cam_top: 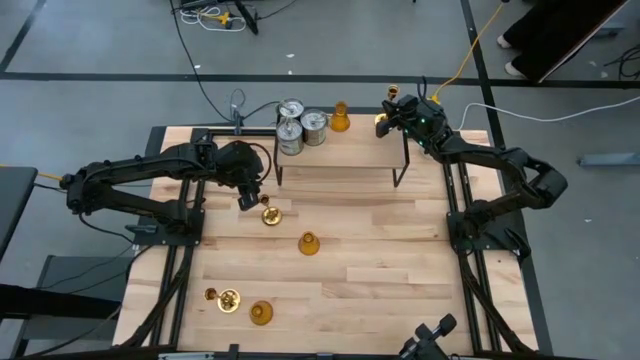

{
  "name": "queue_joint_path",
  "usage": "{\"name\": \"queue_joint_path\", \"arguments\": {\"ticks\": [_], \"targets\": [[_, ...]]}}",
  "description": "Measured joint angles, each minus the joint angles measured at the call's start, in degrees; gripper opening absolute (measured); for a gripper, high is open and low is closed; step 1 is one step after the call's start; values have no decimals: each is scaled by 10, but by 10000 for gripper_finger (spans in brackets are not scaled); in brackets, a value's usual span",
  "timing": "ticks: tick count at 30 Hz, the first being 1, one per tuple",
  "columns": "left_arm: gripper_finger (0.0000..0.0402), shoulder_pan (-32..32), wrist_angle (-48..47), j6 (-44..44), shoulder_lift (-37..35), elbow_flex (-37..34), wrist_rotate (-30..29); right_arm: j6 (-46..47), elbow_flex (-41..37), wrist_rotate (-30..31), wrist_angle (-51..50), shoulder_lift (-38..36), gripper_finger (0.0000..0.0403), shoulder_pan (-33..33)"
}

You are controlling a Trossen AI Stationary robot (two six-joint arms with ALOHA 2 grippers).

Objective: Pick & Place candle stick holders
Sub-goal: Adjust the gold candle holder on the shelf

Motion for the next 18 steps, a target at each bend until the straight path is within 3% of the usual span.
{"name": "queue_joint_path", "arguments": {"ticks": [13, 18], "targets": [[96, 0, 0, 0, 0, 0, 0, 22, 0, 6, -14, -3, 11, 1], [96, 0, 0, 0, 0, 0, 0, -2, 0, 46, -31, -13, 11, 10]]}}
